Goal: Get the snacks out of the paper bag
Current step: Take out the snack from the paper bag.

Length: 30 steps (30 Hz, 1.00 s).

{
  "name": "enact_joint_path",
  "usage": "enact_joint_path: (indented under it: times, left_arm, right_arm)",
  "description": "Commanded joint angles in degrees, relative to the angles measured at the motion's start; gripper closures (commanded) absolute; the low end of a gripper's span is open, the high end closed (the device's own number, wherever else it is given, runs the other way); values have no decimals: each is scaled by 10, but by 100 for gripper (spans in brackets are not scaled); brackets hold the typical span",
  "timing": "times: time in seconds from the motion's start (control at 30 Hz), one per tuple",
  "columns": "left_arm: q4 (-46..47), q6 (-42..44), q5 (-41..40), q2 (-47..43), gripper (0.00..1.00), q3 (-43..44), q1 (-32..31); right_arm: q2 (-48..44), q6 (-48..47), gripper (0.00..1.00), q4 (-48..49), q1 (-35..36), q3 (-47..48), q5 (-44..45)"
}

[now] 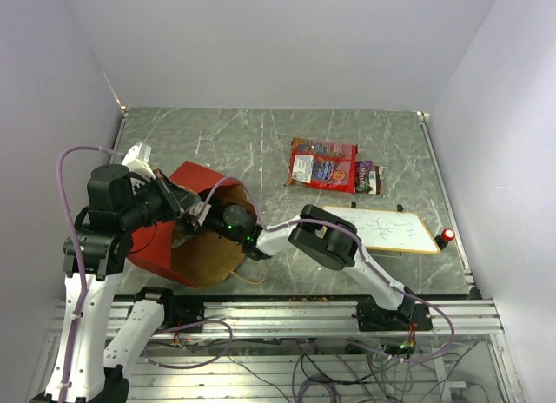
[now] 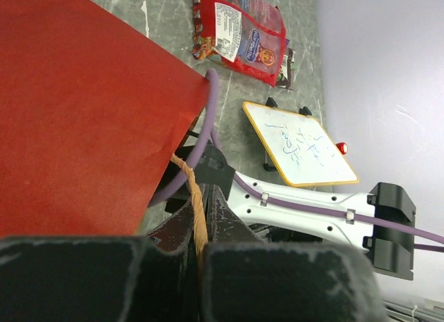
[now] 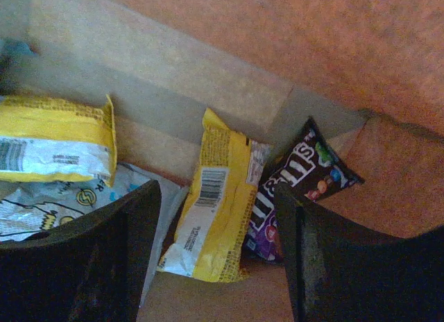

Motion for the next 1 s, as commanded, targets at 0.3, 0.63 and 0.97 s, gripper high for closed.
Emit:
enact_joint_path:
  times: [0.3,0.63,0.97]
  left_arm:
    - [-5,9,12,0,93,24,-4]
    - [-14,1,-3,-10,93,19,-4]
    - [-21,-10,-24,-12,93,17,-4]
  right_arm:
    - [64,1,56,-53,-2,52,46]
    - [57,6,89,-66,-2,51,54]
    - [-28,35,100,-57,0,-8,38]
